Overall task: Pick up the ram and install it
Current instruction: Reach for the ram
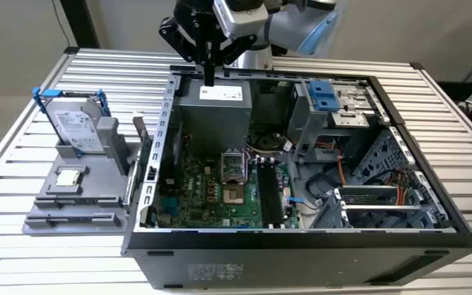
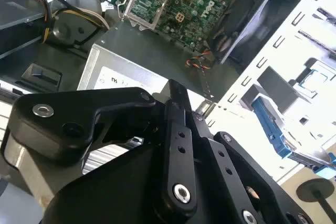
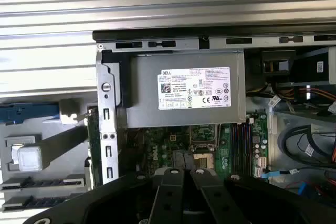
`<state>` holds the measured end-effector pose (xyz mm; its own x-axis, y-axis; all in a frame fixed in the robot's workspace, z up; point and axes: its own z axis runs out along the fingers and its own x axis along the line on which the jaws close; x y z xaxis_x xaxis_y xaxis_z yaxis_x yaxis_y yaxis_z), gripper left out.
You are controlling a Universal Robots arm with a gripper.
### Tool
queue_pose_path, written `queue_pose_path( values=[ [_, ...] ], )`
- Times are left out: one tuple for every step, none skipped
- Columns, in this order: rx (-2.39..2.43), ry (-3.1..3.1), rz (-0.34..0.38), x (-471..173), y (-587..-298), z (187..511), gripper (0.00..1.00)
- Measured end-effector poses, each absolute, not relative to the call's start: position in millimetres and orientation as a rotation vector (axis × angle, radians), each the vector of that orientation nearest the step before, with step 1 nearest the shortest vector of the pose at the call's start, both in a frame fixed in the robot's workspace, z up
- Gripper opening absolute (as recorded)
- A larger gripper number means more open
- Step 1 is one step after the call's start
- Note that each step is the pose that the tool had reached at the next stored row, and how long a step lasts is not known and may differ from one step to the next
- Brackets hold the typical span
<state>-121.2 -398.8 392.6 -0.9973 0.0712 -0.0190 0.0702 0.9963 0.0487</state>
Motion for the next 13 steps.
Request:
queue_pose_path(
  values=[
    [0.11,3.118,0.075,-121.2,-398.8,392.6,0.0],
    [0.11,3.118,0.075,-121.2,-398.8,392.6,0.0],
    [0.11,3.118,0.075,-121.2,-398.8,392.6,0.0],
    [0.11,3.118,0.075,-121.2,-398.8,392.6,0.0],
    [0.11,3.118,0.075,-121.2,-398.8,392.6,0.0],
    [0.11,3.118,0.075,-121.2,-398.8,392.6,0.0],
    [0.111,3.118,0.075,-121.2,-398.8,392.7,0.0],
    [0.111,3.118,0.075,-121.2,-398.8,392.7,0.0],
    [0.111,3.118,0.075,-121.2,-398.9,392.6,0.0],
    [0.11,3.118,0.075,-121.2,-398.9,392.7,0.0],
    [0.11,3.118,0.075,-121.2,-398.9,392.7,0.0],
    [0.11,3.118,0.075,-121.2,-398.9,392.7,0.0],
    [0.11,3.118,0.075,-121.4,-398.9,392.7,0.0]
  ],
)
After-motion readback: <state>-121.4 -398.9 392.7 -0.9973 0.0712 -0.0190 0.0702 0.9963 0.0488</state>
